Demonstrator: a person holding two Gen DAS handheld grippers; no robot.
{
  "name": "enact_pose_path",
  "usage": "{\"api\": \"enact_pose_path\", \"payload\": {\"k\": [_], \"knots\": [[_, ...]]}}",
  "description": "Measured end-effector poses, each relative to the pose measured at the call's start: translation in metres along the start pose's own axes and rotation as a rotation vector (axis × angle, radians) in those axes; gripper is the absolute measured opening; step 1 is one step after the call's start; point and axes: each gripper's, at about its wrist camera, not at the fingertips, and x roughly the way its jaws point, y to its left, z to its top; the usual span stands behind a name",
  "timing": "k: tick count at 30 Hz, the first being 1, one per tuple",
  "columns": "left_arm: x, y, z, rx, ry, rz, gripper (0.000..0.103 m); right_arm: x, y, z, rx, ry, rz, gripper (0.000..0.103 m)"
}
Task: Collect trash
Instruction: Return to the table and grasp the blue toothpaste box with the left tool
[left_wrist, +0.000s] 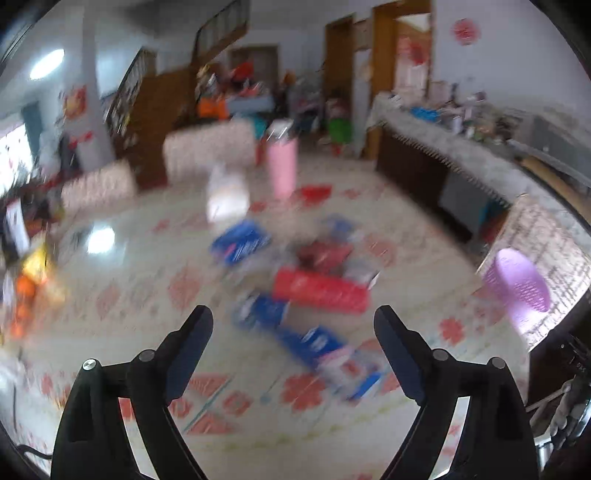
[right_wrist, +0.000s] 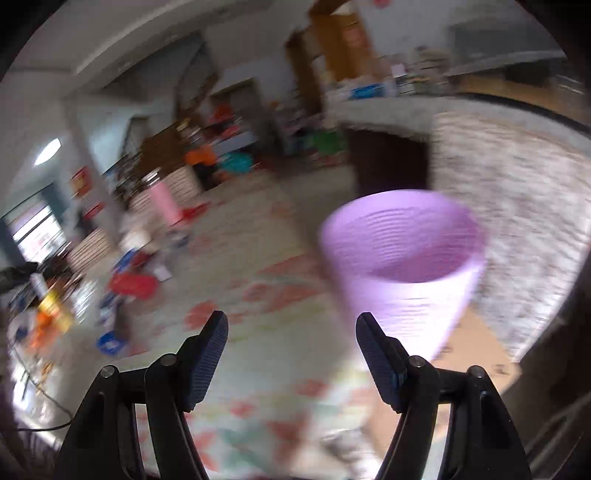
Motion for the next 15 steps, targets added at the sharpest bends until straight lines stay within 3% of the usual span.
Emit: {"api": "enact_pose_path", "payload": {"k": [5, 9, 15], "knots": [[0.050, 0.015, -0.035, -0.097, 0.132, -0.087, 0.088, 0.037, 0.076, -0.009, -0.111, 0.056, 0.073, 0.076], [0.096, -0.006, -0.049, -0.123, 0.230, -0.159, 0.088, 0.046, 0.105, -0.019, -0.129, 0.082, 0.096, 0.076], [0.140, -0.031, -0.047, -0.105, 0.282, -0.095, 0.090, 0.043, 0.099, -0.023, -0.114, 0.105, 0.060, 0.077]]}}
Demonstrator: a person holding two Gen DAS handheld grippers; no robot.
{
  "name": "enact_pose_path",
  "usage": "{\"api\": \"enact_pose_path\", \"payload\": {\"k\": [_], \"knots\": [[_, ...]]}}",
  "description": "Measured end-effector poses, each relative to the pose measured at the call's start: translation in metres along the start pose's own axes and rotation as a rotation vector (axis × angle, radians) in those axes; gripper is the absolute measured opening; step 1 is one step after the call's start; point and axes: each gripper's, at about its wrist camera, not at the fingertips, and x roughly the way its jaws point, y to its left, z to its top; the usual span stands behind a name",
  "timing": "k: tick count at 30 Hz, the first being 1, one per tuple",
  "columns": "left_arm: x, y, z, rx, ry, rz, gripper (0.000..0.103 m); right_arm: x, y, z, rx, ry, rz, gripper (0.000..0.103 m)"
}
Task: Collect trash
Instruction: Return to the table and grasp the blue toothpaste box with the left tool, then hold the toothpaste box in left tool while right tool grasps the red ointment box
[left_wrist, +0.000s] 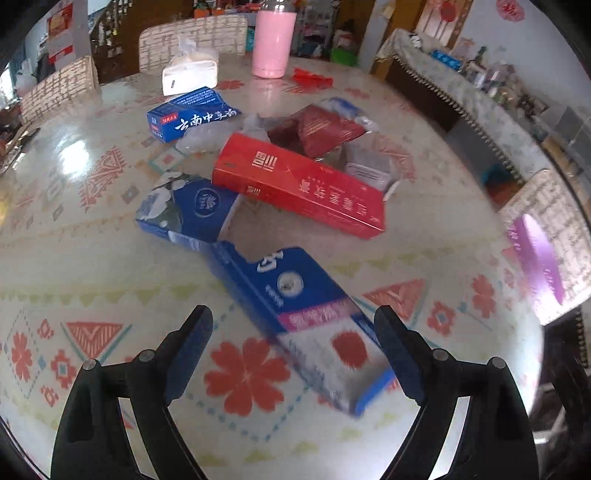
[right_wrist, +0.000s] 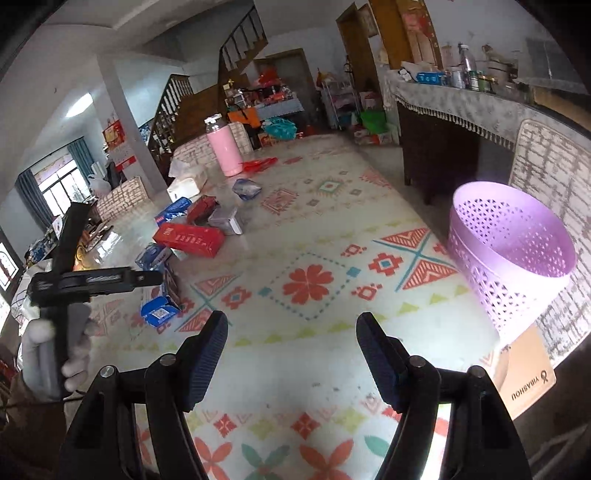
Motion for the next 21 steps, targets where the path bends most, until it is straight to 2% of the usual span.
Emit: {"api": "enact_pose_path", "payload": {"k": [4, 6, 7, 8, 9, 12, 14, 16, 21], "knots": [[0.005, -0.009, -0.001, -0.007, 0.005, -0.025, 0.091, -0.001, 0.002, 0.001, -0.002, 0.012, -0.018, 0.077], [0.006, -0.010, -0.007, -0.002, 0.020, -0.081, 0.085, 0.002, 0.005, 0.005, -0.013, 0.022, -0.013, 0.077], [0.006, -0.008, -0.008, -0.009, 0.027, -0.134, 0.066, 0.005, 0.010, 0.007, -0.019, 0.026, -0.010, 0.077], [0.006, -0.006, -0.008, -0.018, 0.044, -0.187, 0.030, 0.007, 0.013, 0.009, -0.026, 0.030, -0.006, 0.077], [0.006, -0.004, -0.011, -0.022, 0.080, -0.193, 0.030, 0.011, 0.017, 0.011, -0.040, 0.035, 0.000, 0.077], [-0.001, 0.003, -0.022, 0.000, 0.063, -0.162, 0.029, 0.022, 0.031, 0.018, -0.073, 0.044, 0.017, 0.077], [-0.005, 0.013, -0.027, -0.017, 0.060, -0.188, 0.029, 0.031, 0.041, 0.022, -0.100, 0.050, 0.032, 0.077], [-0.013, 0.024, -0.030, -0.028, 0.040, -0.200, 0.029, 0.042, 0.051, 0.028, -0.123, 0.060, 0.046, 0.077], [-0.047, 0.057, -0.037, -0.064, -0.027, -0.177, 0.029, 0.074, 0.079, 0.048, -0.187, 0.096, 0.116, 0.077]]}}
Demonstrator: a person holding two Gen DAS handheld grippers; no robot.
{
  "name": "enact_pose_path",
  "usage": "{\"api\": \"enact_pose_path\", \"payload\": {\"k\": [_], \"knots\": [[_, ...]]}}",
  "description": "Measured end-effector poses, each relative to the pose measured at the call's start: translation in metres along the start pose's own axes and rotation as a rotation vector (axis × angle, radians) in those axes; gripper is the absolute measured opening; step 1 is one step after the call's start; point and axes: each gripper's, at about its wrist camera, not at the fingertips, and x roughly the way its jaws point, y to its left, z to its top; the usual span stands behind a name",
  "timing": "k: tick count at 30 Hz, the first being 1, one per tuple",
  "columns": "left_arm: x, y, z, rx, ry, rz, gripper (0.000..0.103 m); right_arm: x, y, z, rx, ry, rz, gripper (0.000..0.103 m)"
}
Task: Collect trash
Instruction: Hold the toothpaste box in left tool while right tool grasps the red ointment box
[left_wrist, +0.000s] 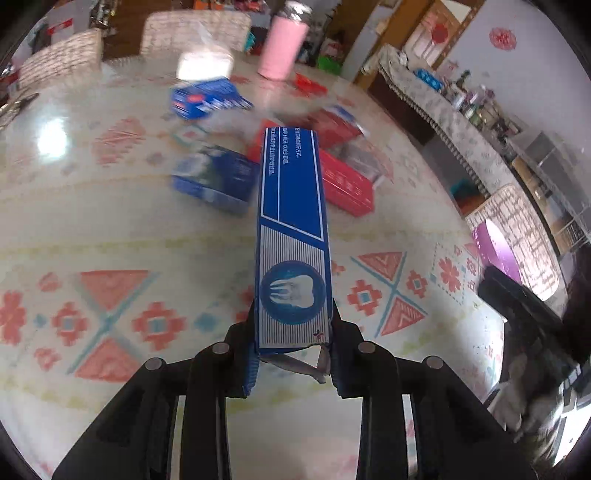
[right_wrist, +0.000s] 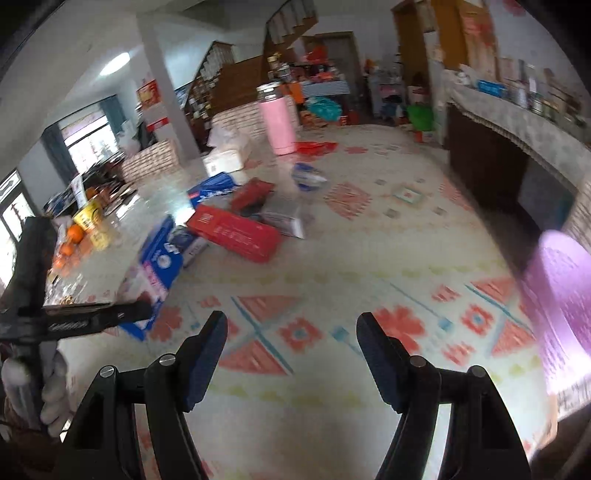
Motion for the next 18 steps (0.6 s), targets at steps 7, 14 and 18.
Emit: {"api": "enact_pose_path", "payload": {"k": [7, 14, 18], "knots": [[-0.036, 0.022, -0.009, 0.012, -0.090, 0.098, 0.029, 0.069, 0.048, 0.056, -0.206, 0.033, 0.070, 0.077], [-0.048, 0.050, -0.012, 0.001, -0.102, 0.134, 0.030, 0.136, 0.074, 0.088, -0.323, 0.104, 0.101, 0.077], [-0.051, 0.058, -0.010, -0.006, -0.111, 0.140, 0.030, 0.165, 0.078, 0.086, -0.362, 0.162, 0.076, 0.077]]}}
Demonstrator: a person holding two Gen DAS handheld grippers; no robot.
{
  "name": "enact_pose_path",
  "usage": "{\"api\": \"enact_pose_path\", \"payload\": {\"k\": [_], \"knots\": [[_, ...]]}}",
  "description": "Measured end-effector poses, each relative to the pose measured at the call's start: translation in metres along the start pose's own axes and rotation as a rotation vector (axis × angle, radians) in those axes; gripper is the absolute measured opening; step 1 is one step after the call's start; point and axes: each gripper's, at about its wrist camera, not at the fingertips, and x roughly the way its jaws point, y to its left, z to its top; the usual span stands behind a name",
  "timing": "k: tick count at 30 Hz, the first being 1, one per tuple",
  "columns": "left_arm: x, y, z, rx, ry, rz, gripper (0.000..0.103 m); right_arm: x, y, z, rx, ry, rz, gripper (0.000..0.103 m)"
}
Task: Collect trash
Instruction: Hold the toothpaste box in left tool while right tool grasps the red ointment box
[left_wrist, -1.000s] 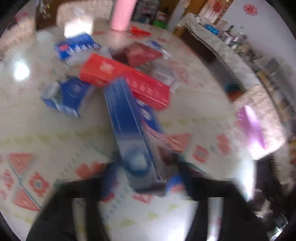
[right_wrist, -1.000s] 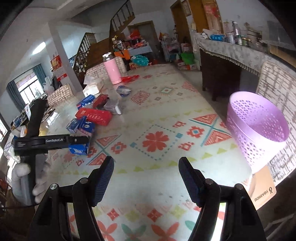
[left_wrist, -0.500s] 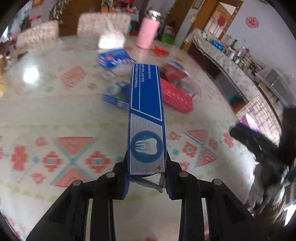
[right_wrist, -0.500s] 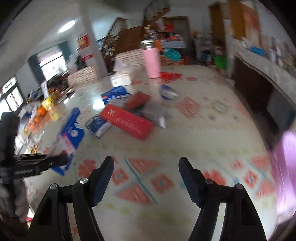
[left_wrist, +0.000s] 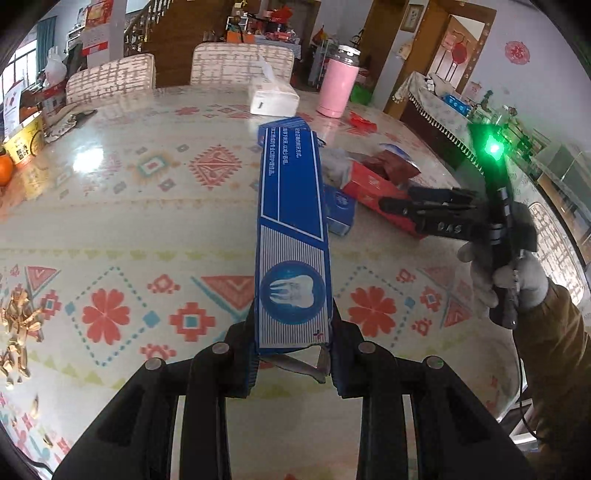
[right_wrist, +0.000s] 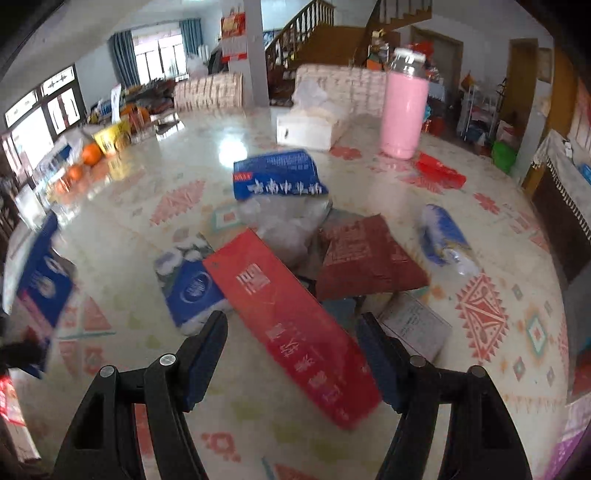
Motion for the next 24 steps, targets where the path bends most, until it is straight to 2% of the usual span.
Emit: {"api": "enact_pose_path", "payload": {"k": [1, 2, 5, 8, 16, 20, 24], "knots": [[0.000, 0.002, 0.000, -0.001, -0.001, -0.001, 0.030, 0.003, -0.001, 0.000, 0.006, 0.007, -0.005, 0.075], [0.000, 0.004, 0.000, -0.001, -0.002, -0.001, 0.030, 0.004, -0.002, -0.002, 0.020, 0.014, -0.003, 0.067], [0.001, 0.005, 0.000, 0.001, 0.001, 0.000, 0.030, -0.002, 0.000, -0.008, 0.046, 0.017, 0.017, 0.053], [0.003, 0.002, -0.002, 0.005, 0.007, 0.013, 0.030, -0.013, 0.008, -0.019, 0.055, 0.017, 0.014, 0.044], [-0.007, -0.016, -0.015, 0.032, -0.014, 0.002, 0.030, -0.055, 0.018, -0.063, 0.131, -0.001, 0.067, 0.043], [-0.004, -0.028, -0.021, 0.037, 0.000, -0.019, 0.030, -0.080, 0.019, -0.091, 0.136, 0.011, 0.055, 0.044], [0.011, -0.035, -0.027, 0.014, 0.046, -0.045, 0.031, -0.096, 0.017, -0.115, 0.151, 0.024, 0.020, 0.044]]}}
